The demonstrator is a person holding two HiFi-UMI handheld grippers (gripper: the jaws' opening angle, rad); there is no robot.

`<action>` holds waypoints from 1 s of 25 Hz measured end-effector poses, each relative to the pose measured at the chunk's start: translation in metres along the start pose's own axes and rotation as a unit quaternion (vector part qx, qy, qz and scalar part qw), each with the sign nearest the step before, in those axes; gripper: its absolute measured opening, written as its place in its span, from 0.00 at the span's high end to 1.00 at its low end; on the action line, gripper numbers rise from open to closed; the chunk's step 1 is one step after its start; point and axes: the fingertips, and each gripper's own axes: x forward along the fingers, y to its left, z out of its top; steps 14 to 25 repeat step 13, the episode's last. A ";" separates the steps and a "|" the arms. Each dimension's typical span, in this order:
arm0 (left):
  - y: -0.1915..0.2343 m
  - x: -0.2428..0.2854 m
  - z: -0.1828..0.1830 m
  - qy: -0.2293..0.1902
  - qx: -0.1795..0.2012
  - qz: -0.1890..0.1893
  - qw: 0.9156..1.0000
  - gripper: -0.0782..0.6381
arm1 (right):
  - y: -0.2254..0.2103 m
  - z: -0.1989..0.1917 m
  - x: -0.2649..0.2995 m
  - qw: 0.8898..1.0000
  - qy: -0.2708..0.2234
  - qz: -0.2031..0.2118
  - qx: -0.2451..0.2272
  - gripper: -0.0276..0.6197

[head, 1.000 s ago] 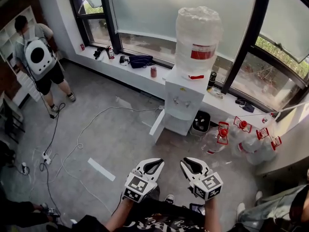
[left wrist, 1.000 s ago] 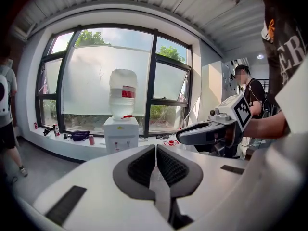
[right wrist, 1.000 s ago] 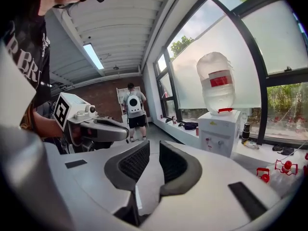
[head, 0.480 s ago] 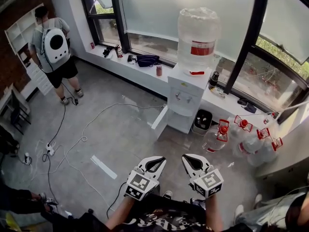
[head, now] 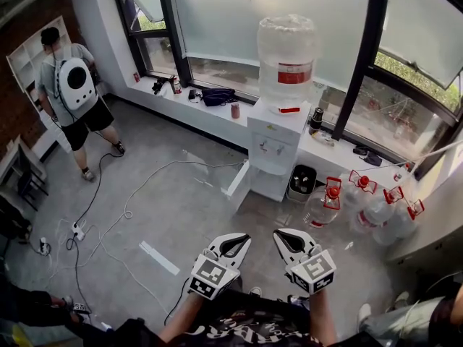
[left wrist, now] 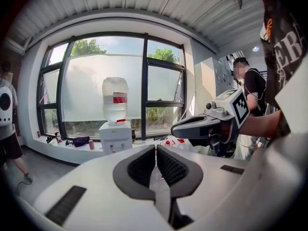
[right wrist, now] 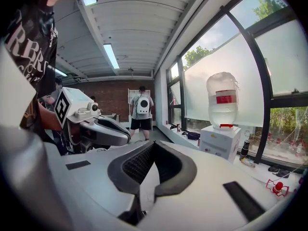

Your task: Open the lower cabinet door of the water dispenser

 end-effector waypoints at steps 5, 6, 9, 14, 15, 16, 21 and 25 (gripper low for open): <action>-0.003 -0.004 -0.001 0.003 0.006 -0.004 1.000 0.86 | 0.002 0.002 -0.002 1.000 -0.008 -0.005 0.004 0.94; -0.003 -0.004 -0.002 0.004 0.007 -0.004 1.000 0.86 | 0.002 0.002 -0.002 1.000 -0.009 -0.005 0.005 0.94; -0.002 -0.006 -0.003 0.008 0.009 -0.003 1.000 0.86 | 0.004 0.002 0.000 1.000 -0.009 -0.004 0.006 0.94; 0.001 -0.009 -0.006 0.011 0.006 0.000 1.000 0.86 | 0.007 0.000 0.005 1.000 -0.005 -0.001 0.008 0.94; 0.001 -0.009 -0.006 0.011 0.006 0.000 1.000 0.86 | 0.007 0.000 0.005 1.000 -0.005 -0.001 0.008 0.94; 0.001 -0.009 -0.006 0.011 0.006 0.000 1.000 0.86 | 0.007 0.000 0.005 1.000 -0.005 -0.001 0.008 0.94; 0.001 -0.009 -0.006 0.011 0.006 0.000 1.000 0.86 | 0.007 0.000 0.005 1.000 -0.005 -0.001 0.008 0.94; 0.001 -0.009 -0.006 0.011 0.006 0.000 1.000 0.86 | 0.007 0.000 0.005 1.000 -0.005 -0.001 0.008 0.94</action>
